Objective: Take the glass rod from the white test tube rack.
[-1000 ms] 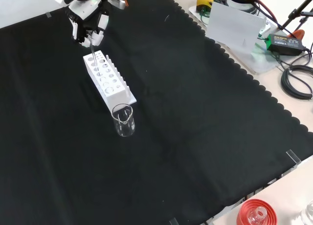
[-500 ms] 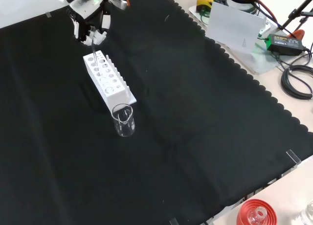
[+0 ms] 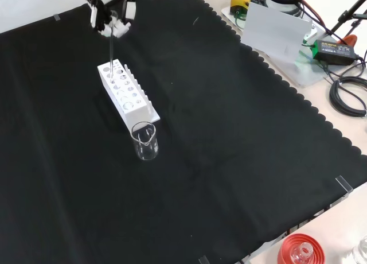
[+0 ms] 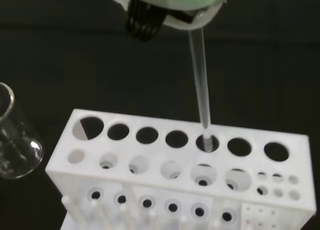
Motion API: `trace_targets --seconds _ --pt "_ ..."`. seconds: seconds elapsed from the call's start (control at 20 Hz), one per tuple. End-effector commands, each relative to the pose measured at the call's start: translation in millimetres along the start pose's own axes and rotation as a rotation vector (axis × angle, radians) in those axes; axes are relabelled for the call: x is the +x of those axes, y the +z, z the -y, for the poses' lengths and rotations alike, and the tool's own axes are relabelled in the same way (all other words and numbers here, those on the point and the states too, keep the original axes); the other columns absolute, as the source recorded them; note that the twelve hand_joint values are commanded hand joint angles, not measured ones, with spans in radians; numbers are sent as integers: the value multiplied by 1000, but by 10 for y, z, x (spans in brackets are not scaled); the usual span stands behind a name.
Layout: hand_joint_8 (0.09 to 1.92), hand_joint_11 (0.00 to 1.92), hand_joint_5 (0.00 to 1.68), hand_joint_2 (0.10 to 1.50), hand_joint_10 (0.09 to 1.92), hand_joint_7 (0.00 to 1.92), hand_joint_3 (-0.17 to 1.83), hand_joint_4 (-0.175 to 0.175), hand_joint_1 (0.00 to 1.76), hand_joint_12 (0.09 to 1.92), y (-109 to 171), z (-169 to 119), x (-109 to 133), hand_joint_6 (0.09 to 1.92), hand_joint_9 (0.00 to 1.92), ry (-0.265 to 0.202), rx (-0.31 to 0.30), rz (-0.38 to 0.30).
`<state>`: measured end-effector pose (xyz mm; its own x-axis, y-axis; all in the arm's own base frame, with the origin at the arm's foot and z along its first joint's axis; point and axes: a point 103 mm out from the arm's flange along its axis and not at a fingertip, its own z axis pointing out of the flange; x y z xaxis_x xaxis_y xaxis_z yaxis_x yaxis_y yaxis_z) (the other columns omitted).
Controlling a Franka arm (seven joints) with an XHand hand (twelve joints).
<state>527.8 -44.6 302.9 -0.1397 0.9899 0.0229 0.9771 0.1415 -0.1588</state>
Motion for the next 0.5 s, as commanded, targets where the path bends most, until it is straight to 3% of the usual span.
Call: trace_targets --seconds 0.05,0.5 --pt "862 1681 1067 701 723 1595 775 -175 1187 901 -322 273 220 1068 1706 4 0 46" --pt "866 1681 1071 697 718 1598 777 -175 1188 906 -661 494 517 1063 1713 -5 -24 67"
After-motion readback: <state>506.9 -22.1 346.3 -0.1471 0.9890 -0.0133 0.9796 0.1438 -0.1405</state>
